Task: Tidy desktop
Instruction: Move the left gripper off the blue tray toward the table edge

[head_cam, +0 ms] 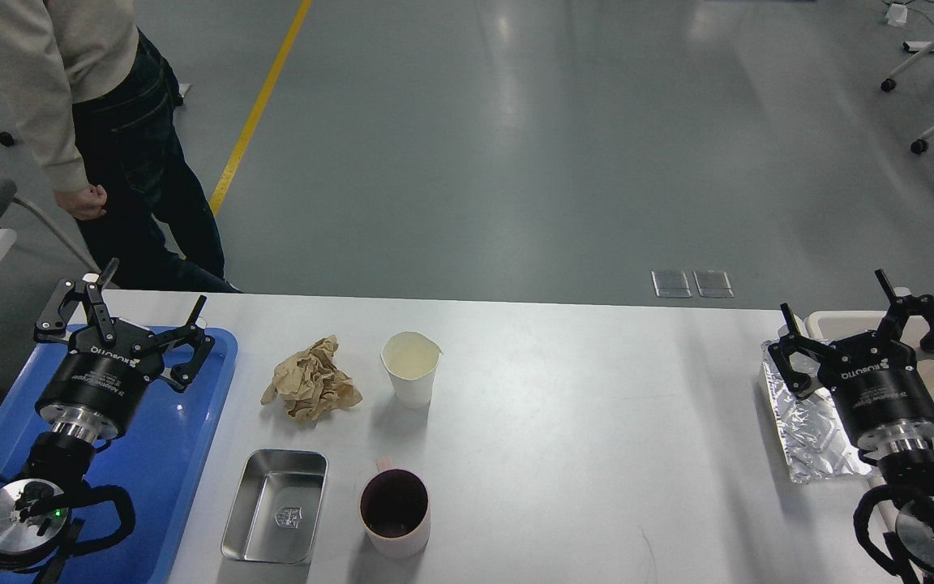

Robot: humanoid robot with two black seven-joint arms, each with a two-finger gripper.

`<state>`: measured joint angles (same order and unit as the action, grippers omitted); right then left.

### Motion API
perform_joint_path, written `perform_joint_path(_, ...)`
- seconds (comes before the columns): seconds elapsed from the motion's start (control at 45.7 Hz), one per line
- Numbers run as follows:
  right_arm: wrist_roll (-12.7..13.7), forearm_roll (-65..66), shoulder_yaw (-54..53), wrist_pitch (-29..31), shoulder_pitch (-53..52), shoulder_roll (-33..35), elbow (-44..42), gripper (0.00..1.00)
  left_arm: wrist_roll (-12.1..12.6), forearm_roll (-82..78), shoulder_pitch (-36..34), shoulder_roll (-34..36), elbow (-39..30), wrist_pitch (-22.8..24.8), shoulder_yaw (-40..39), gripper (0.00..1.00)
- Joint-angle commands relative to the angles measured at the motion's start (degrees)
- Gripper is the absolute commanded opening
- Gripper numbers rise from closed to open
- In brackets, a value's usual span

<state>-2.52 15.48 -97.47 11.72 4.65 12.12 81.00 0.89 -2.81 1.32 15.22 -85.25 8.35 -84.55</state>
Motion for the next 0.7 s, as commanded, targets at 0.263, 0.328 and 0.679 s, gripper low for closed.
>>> perform_joint_path(0.263, -0.03, 0.07, -0.17, 2.95, -0.17, 1.24, -1.38, 1.0, -0.63, 0.26, 0.09, -0.45, 0.0, -0.88, -2.81, 0.96)
perform_joint_path(0.328, -0.12, 0.16, -0.17, 3.22, -0.26, 1.32, -1.29, 1.0, -0.1, 0.53, 0.17, -0.45, 0.0, -0.71, -4.39, 0.96)
perform_joint_path(0.679, -0.38, 0.16, -0.61, 6.38, -0.26, 0.97, -1.38, 1.0, -0.36, 0.44, 0.35, -3.88, 5.62, 10.37, -9.75, 0.96)
